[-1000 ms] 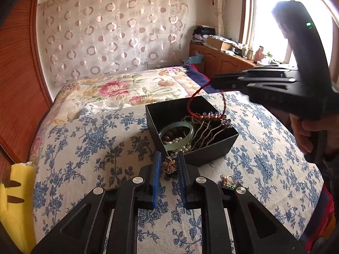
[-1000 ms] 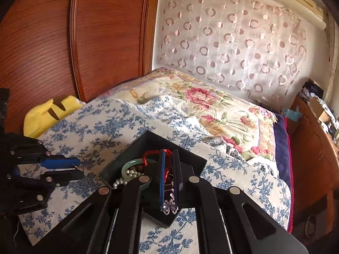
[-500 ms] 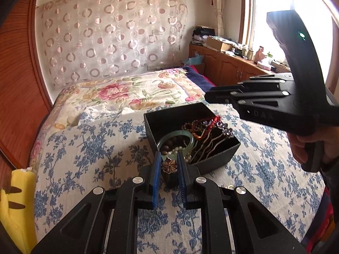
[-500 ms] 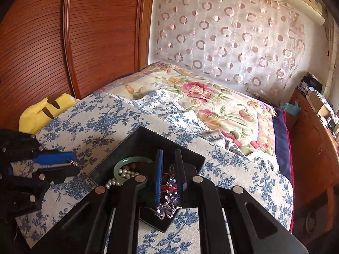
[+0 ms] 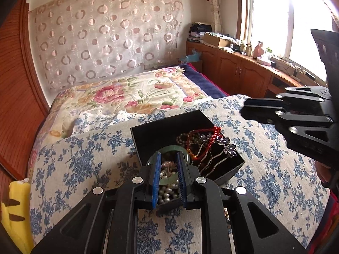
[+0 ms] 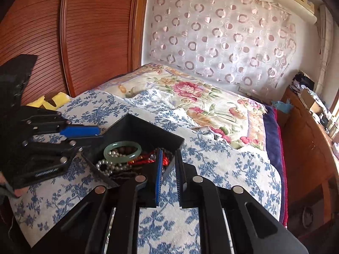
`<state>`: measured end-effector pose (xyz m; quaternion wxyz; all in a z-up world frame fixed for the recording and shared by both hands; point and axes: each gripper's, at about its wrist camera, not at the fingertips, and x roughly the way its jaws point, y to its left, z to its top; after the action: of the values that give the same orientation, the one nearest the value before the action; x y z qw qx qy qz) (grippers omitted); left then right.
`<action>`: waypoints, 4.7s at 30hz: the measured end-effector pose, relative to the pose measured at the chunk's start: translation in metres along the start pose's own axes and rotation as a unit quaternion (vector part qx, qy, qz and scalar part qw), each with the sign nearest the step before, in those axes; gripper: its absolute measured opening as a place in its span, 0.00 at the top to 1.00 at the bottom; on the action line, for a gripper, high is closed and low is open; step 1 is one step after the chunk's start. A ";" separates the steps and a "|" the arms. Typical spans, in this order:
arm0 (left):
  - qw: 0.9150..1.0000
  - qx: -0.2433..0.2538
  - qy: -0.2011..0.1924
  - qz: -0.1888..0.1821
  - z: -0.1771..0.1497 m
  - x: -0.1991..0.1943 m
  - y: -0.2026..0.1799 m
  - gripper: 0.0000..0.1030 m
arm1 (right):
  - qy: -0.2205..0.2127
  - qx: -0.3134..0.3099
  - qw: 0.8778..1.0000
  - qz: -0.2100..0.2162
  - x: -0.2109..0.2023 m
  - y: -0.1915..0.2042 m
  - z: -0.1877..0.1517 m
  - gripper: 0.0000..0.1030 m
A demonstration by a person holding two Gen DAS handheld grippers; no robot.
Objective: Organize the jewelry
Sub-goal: 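Lower the gold flower charm into the box and open the left tool, then move the right tool to the green jade pendant and close on it, then lift the green pendant with the right tool while the left tool grasps the small gold ring, then lower the pendant and ring into the box and open both tools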
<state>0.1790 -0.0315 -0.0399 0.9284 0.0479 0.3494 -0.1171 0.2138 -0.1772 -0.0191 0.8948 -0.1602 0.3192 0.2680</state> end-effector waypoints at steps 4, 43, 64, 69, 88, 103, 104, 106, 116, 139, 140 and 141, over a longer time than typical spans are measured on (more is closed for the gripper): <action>1.000 -0.004 -0.004 -0.003 0.001 -0.001 -0.002 0.64 | -0.003 0.001 1.000 0.002 -0.011 0.000 -0.009 0.87; 0.998 -0.041 0.033 -0.025 -0.093 -0.037 0.007 0.62 | 0.100 -0.032 0.991 0.080 0.019 0.085 -0.107 0.77; 0.997 -0.002 0.059 -0.058 -0.086 -0.011 -0.037 0.54 | 0.047 0.010 0.998 0.048 -0.042 0.034 -0.120 0.88; 0.996 0.004 0.065 -0.065 -0.077 0.003 -0.048 0.54 | 0.034 0.023 0.998 0.039 -0.049 0.022 -0.120 0.88; 0.992 0.016 0.088 -0.088 -0.071 0.026 -0.066 0.91 | 0.036 0.027 0.998 0.039 -0.046 0.019 -0.123 0.88; 0.998 -0.002 0.017 -0.064 -0.033 -0.017 -0.032 0.91 | -0.024 0.014 0.999 0.044 -0.056 0.008 -0.058 0.88; 0.998 -0.004 0.014 -0.062 -0.031 -0.018 -0.029 0.91 | -0.028 0.012 0.998 0.045 -0.055 0.007 -0.051 0.88; 0.998 -0.010 0.008 -0.058 -0.023 -0.019 -0.021 0.91 | -0.040 0.008 0.998 0.050 -0.054 0.005 -0.037 0.88; 0.999 -0.025 0.000 -0.035 -0.002 -0.006 0.004 0.91 | -0.048 -0.018 0.995 0.085 -0.010 0.006 0.012 0.88; 0.999 -0.036 -0.014 -0.004 -0.011 -0.015 0.010 0.65 | -0.032 0.041 0.995 0.080 -0.007 0.005 -0.007 0.68; 0.999 -0.037 -0.015 -0.002 -0.012 -0.018 0.009 0.61 | -0.034 0.047 0.995 0.076 -0.011 0.006 -0.011 0.65; 0.999 -0.038 -0.014 0.001 -0.013 -0.020 0.008 0.52 | -0.035 0.050 0.995 0.073 -0.014 0.007 -0.015 0.59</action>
<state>0.1582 -0.0174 -0.0365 0.9346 0.0113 0.3401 -0.1034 0.1938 -0.1839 -0.0215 0.8905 -0.0816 0.3112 0.3216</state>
